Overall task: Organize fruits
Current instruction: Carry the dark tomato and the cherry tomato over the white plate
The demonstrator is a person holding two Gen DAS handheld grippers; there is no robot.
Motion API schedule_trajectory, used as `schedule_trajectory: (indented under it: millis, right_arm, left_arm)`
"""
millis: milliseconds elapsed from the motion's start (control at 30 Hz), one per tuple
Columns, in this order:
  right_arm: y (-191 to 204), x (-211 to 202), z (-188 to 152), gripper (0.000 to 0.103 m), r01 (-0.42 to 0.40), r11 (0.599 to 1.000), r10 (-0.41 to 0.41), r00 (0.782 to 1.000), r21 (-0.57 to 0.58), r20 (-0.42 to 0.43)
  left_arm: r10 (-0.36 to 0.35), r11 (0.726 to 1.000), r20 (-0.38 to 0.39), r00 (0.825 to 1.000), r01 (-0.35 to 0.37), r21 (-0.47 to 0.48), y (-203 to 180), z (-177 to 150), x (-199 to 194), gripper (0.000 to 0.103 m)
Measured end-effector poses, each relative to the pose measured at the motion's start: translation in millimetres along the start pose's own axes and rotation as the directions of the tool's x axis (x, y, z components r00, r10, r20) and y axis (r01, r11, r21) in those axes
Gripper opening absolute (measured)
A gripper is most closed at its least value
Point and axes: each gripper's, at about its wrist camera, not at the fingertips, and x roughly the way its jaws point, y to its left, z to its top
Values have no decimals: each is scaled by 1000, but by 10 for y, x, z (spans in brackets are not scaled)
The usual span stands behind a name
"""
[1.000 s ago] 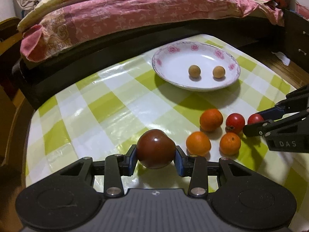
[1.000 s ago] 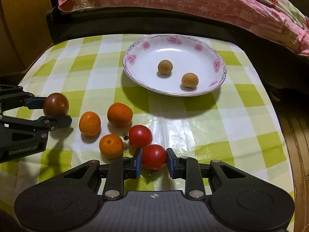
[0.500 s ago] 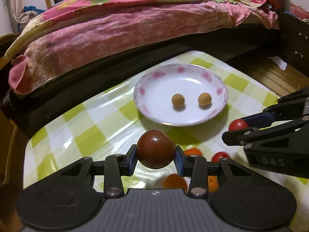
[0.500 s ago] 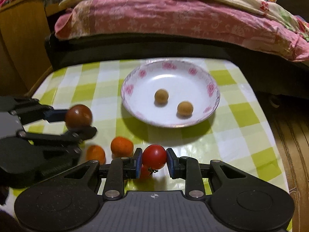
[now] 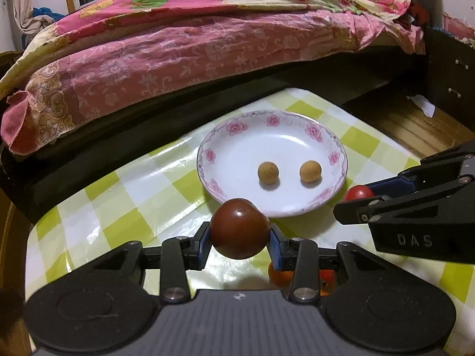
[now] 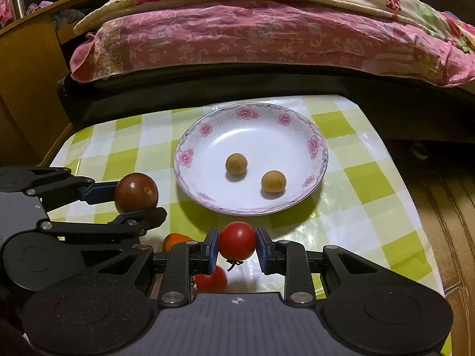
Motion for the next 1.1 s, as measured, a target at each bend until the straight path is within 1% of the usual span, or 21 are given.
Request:
schedule_trajectory:
  millis: [200, 567, 867, 1100]
  right_arm:
    - [-107, 52, 97, 23, 5, 999, -5, 1000, 33, 15]
    - [-307, 241, 273, 23, 17, 997, -20, 999, 69, 41]
    - [-356, 352, 387, 23, 8, 998, -13, 997, 64, 70]
    - [-382, 477, 466, 23, 19, 998, -23, 997, 53, 70]
  left_arm:
    - [-5, 1000, 13, 1000, 5, -11, 77, 109, 85, 46]
    - [-18, 999, 17, 1000, 18, 35, 55, 307, 382, 46]
    - [-16, 999, 18, 1000, 16, 32, 94, 413, 534, 46]
    - [-21, 999, 9, 1000, 21, 35, 122, 471, 643, 46]
